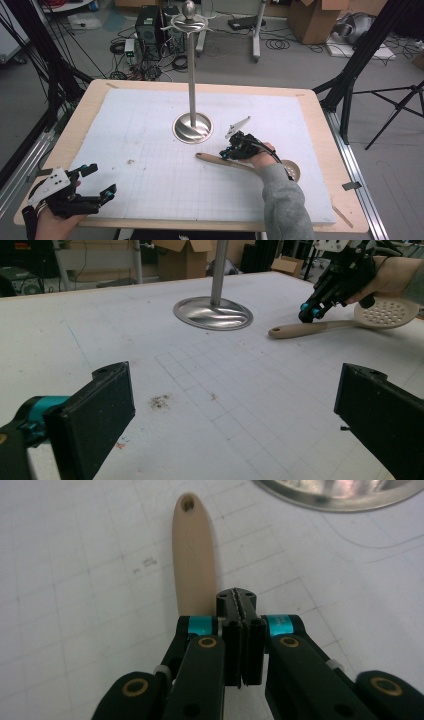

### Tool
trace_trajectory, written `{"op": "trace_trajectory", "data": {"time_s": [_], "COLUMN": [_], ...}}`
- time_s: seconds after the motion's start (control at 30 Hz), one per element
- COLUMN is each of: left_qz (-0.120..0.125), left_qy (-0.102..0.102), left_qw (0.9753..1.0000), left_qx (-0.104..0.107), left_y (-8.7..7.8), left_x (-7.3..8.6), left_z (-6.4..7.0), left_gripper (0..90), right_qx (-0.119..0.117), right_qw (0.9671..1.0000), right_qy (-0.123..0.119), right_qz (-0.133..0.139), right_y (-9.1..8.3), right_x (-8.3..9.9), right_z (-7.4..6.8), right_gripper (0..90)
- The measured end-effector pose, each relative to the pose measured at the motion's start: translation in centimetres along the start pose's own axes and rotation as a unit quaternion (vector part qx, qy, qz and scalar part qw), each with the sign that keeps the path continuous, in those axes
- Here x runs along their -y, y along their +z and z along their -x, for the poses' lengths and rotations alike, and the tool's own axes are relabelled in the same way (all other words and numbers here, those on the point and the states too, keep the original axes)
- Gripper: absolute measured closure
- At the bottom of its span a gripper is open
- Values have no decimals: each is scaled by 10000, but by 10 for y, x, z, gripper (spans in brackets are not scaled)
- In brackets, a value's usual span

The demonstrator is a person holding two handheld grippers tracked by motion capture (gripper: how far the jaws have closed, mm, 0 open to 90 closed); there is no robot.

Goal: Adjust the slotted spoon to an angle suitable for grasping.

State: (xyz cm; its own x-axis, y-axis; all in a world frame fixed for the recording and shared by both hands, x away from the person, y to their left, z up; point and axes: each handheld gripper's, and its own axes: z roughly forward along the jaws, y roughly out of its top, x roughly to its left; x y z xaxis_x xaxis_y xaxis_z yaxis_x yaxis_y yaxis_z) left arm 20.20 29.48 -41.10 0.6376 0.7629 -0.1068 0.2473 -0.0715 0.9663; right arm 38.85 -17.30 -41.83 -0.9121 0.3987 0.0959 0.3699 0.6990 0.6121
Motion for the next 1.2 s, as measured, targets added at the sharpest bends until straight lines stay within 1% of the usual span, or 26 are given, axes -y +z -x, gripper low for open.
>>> {"op": "trace_trajectory", "data": {"time_s": [0.07, 0.13, 0.27, 0.3, 0.33, 0.4, 0.43, 0.47, 0.5, 0.53, 0.57, 0.6, 0.63, 0.67, 0.7, 0.77, 0.9, 0.93, 0.97, 1.0, 1.1, 1.2], "left_qz": [-10, -3, -17, -18, -28, -17, -22, -24, -26, -30, -26, -40, -68, -83, -102, -104, -116, -121, -128, -126, -139, -178], "left_qy": [-1, -11, 3, -2, 14, 5, 6, 7, 10, 12, 11, 26, 34, 68, 85, 86, 73, 67, 69, 69, 78, 94], "left_qw": [10000, 10000, 10000, 10000, 10000, 10000, 10000, 10000, 10000, 10000, 10000, 10000, 10000, 9999, 9999, 9999, 9999, 9999, 9999, 9999, 9999, 9998], "left_qx": [7, 7, 18, 26, 34, 32, 36, 43, 42, 42, 35, 18, 1, -19, -12, -7, 1, 1, 5, 3, 10, 29], "left_y": [0, 1, 3, 3, 4, 5, 5, 5, 5, 5, 5, 5, 6, 6, 6, 7, 8, 8, 8, 8, 9, 10], "left_x": [0, 0, 0, 0, 0, 0, -1, -1, -1, -1, -1, 0, 0, 0, 0, 0, 1, 1, 1, 1, 1, 2], "left_z": [0, 0, 0, 0, 0, 0, -1, -1, -1, -1, -1, -1, -1, -1, -1, -1, -1, -1, -1, -1, -1, 0], "left_gripper": [30, 30, 30, 29, 29, 29, 29, 30, 29, 29, 30, 29, 29, 30, 30, 29, 29, 29, 30, 30, 29, 29], "right_qx": [33, 67, 136, 156, 167, 94, 58, 79, 84, 84, 110, 70, 70, 38, 42, 101, 163, 154, 204, 204, 298, 297], "right_qw": [9999, 9999, 9998, 9997, 9995, 9993, 9993, 9993, 9992, 9992, 9990, 9987, 9987, 9987, 9987, 9984, 9972, 9972, 9970, 9970, 9967, 9962], "right_qy": [36, 49, -4, -35, -17, 30, -3, -38, -33, -33, -79, -28, -28, 46, 36, -11, 66, 88, 137, 137, 139, 136], "right_qz": [111, 142, 165, 202, 267, 373, 377, 367, 391, 391, 419, 508, 508, 505, 497, 564, 726, 728, 731, 731, 747, 803], "right_y": [-5, -10, -19, -22, -24, -28, -30, -31, -33, -33, -34, -36, -36, -37, -38, -41, -49, -50, -54, -54, -60, -67], "right_x": [0, 1, 3, 3, 3, 4, 4, 4, 5, 5, 6, 8, 8, 8, 10, 13, 18, 19, 22, 22, 25, 29], "right_z": [1, 1, 0, -1, -1, -3, -4, -5, -7, -7, -7, -7, -7, -7, -6, -5, -3, -2, -2, -2, -2, -3], "right_gripper": [900, 900, 895, 894, 877, 812, 784, 762, 714, 714, 695, 627, 627, 601, 574, 531, 420, 386, 314, 314, 189, 149]}}
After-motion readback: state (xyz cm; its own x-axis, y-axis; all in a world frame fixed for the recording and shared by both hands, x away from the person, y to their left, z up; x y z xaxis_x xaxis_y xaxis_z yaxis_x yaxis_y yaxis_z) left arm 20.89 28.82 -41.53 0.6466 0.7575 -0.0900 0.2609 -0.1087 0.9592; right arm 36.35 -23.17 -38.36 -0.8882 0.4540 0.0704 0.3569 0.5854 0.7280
